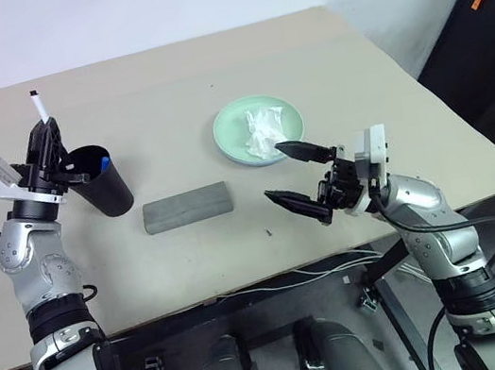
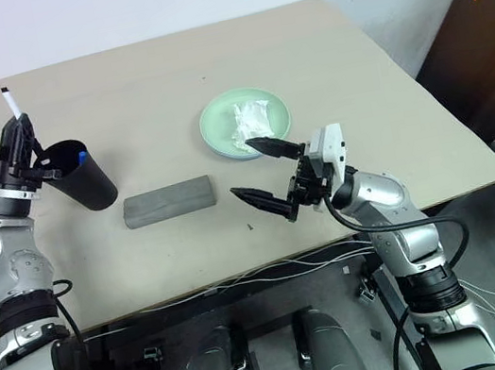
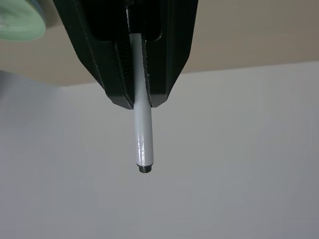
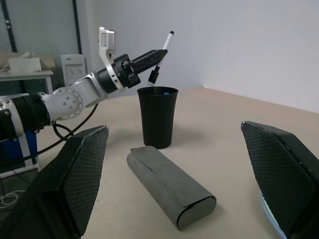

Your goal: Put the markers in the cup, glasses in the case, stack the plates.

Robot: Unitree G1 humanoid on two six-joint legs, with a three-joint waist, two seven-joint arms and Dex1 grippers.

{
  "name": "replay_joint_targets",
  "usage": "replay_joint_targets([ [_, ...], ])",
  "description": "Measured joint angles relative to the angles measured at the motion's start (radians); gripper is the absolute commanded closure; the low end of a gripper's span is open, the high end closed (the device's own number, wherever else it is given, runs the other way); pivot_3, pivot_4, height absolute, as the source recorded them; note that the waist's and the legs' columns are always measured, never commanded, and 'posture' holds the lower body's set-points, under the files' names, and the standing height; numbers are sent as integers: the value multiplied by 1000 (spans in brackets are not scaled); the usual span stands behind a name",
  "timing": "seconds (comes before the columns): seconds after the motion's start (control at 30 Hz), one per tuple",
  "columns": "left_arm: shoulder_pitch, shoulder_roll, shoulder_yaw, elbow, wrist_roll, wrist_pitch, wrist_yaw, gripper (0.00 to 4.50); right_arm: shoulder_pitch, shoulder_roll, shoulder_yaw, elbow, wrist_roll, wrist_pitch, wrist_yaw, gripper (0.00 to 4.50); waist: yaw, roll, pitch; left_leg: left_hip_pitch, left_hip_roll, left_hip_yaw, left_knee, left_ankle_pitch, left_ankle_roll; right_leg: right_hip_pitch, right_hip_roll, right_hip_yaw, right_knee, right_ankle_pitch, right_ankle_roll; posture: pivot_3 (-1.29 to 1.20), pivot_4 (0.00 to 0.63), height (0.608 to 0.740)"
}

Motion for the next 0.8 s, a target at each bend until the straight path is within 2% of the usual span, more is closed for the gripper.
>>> replay_joint_targets([
  [0.8, -2, -1, -22, 46, 39, -35, 13, 4489, 4, -3, -1, -1, -11, -10, -5, 0, 0, 0, 0, 0, 0, 0, 0, 0, 0, 0, 0, 0, 0, 0, 0, 0, 150, 740],
])
